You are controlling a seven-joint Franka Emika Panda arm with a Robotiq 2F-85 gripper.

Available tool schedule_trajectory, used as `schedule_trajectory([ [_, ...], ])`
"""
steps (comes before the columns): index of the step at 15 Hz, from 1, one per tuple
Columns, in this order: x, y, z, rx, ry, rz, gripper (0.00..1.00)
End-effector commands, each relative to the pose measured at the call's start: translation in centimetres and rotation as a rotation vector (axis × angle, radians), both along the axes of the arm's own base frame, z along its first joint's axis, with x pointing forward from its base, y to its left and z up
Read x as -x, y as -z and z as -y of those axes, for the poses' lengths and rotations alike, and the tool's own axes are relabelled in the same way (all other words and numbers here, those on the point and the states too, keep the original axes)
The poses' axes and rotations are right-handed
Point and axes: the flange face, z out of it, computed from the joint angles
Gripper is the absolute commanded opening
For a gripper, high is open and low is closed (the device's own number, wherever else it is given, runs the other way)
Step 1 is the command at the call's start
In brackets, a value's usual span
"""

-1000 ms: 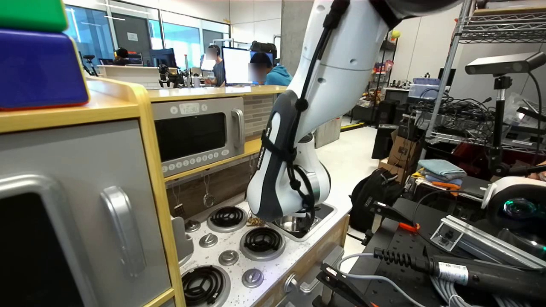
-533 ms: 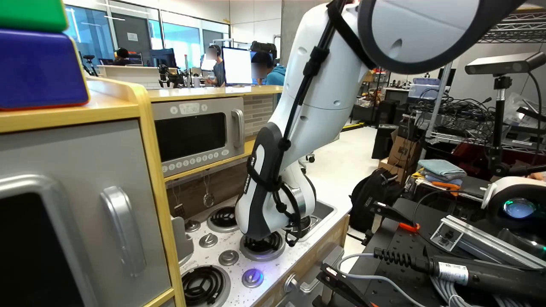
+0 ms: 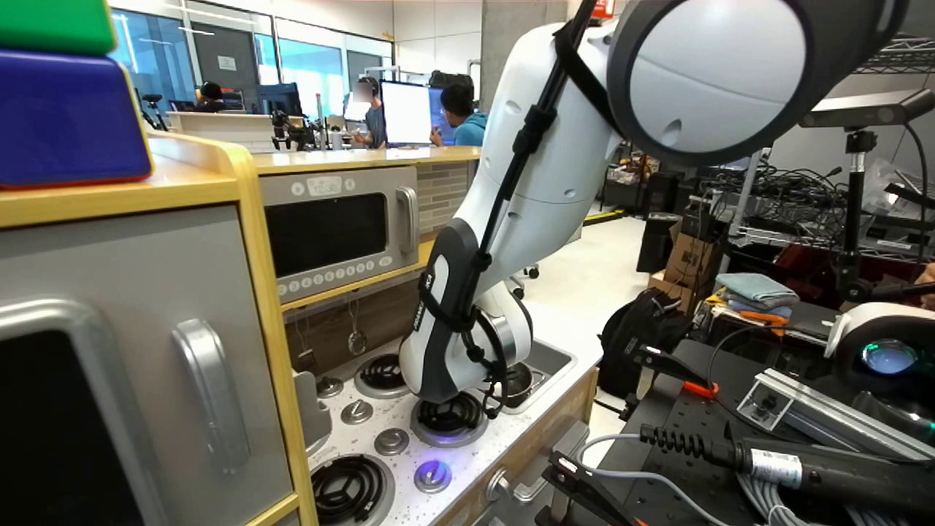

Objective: Put the cheetah doll in the pot in the sink

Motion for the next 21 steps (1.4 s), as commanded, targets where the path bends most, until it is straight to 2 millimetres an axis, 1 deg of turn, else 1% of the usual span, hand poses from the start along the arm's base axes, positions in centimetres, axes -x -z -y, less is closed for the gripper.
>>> schedule_trajectory([
  [1,-0.2,-1.5,0.8,-0.039,0.044,0.020,0.05],
  [2,0.3,-2.1,1.5,-0.047,0.062,-0.006,0.02],
  [3,1.0,-2.3,2.6,-0.047,0.091,-0.037,0.01],
  [4,1.4,-2.5,3.9,-0.054,0.131,-0.047,0.04],
  [5,1.8,-2.8,4.9,-0.062,0.166,-0.063,0.02],
  [6,2.3,-3.2,6.4,-0.072,0.212,-0.103,0.01],
  [7,2.6,-3.8,7.8,-0.088,0.253,-0.121,0.03],
  [8,3.0,-4.3,9.3,-0.094,0.290,-0.152,0.03],
  [10,3.5,-5.0,11.0,-0.104,0.363,-0.191,0.03],
  [12,3.8,-4.9,12.1,-0.111,0.427,-0.239,0.03],
  [13,3.9,-4.8,12.3,-0.123,0.453,-0.254,0.37],
  [14,3.9,-4.8,12.3,-0.123,0.470,-0.276,0.39],
  [16,4.1,-5.0,12.1,-0.121,0.493,-0.312,0.52],
  [17,4.5,-5.2,12.1,-0.111,0.531,-0.337,0.60],
  [18,4.7,-5.6,12.1,-0.102,0.547,-0.353,0.66],
  [19,4.8,-6.1,12.2,-0.106,0.536,-0.371,0.75],
  [20,5.3,-7.2,12.4,-0.115,0.529,-0.396,0.81],
  [21,5.6,-8.4,12.6,-0.137,0.521,-0.389,0.90],
])
